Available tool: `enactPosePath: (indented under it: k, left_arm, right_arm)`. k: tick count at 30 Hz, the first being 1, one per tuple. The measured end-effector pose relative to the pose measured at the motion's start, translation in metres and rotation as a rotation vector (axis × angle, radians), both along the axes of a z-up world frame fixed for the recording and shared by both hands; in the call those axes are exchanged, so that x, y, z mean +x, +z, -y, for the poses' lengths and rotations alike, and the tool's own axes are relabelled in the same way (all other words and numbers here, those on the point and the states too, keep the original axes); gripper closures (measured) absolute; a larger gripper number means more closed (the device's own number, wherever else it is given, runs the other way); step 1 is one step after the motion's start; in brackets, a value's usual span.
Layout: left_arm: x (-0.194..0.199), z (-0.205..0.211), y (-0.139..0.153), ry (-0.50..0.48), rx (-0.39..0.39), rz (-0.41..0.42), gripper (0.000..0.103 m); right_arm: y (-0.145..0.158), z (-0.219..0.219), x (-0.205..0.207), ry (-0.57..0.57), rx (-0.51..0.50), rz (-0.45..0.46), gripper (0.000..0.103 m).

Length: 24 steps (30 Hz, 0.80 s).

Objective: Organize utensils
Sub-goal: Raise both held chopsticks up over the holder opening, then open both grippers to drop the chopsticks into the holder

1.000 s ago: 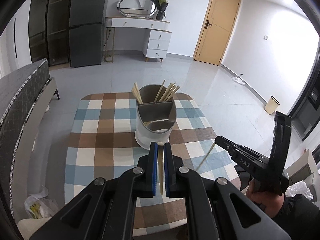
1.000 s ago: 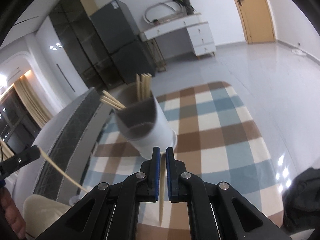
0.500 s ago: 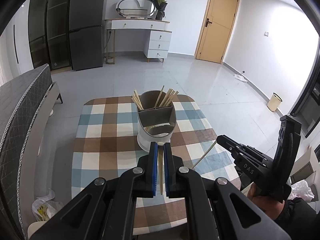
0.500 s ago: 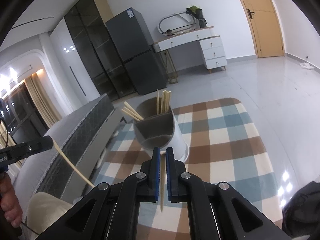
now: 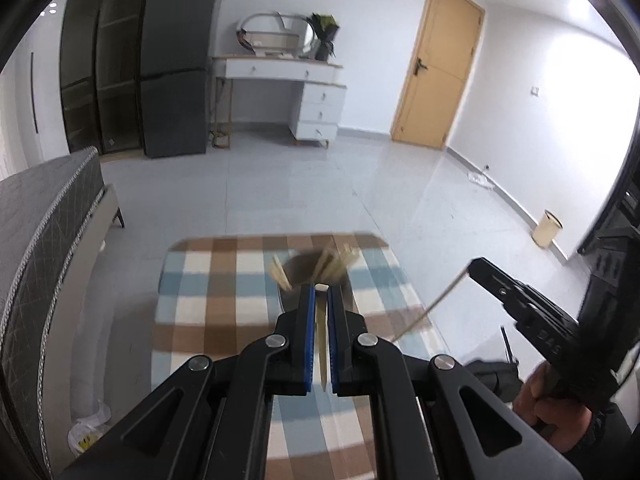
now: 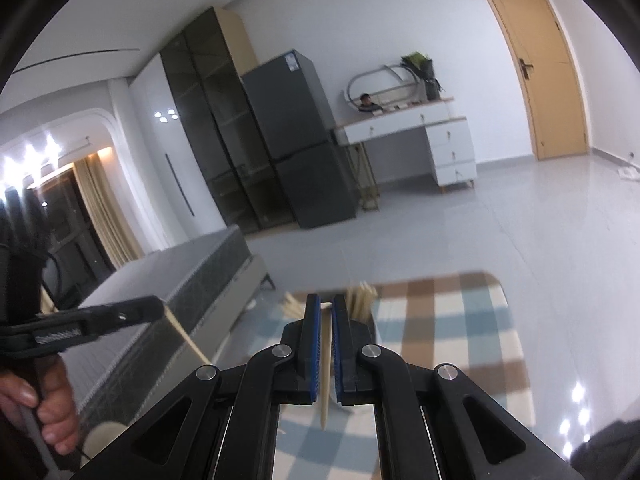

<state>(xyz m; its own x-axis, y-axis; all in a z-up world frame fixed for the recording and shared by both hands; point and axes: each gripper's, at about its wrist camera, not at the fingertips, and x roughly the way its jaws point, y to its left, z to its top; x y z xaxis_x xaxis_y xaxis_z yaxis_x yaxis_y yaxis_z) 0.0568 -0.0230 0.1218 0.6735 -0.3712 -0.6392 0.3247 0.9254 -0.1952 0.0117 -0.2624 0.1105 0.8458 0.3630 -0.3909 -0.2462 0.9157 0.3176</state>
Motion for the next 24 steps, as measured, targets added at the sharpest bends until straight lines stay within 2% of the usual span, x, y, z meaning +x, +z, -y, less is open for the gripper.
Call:
enactPosePath:
  k: [8, 10, 13, 17, 24]
  left_arm:
    - [0.044, 0.005, 0.017, 0.028, -0.035, 0.054, 0.101]
    - [0.056, 0.009, 0.017, 0.030, -0.030, 0.069, 0.101]
    - [0.071, 0.012, 0.011, 0.040, -0.029, 0.080, 0.101]
    - [0.088, 0.013, -0.005, 0.040, -0.035, 0.058, 0.101]
    - [0.110, 0.019, -0.028, 0.039, 0.009, 0.029, 0.101]
  right_arm:
    - [0.049, -0.011, 0.040, 0.020, -0.018, 0.083, 0.098]
    - [0.055, -0.014, 0.054, 0.020, -0.022, 0.093, 0.103]
    - [0.059, -0.019, 0.074, 0.020, -0.031, 0.094, 0.103]
    - [0.054, -0.023, 0.092, 0.029, -0.032, 0.099, 0.103]
    - [0.005, -0.014, 0.114, 0.030, -0.005, 0.014, 0.103]
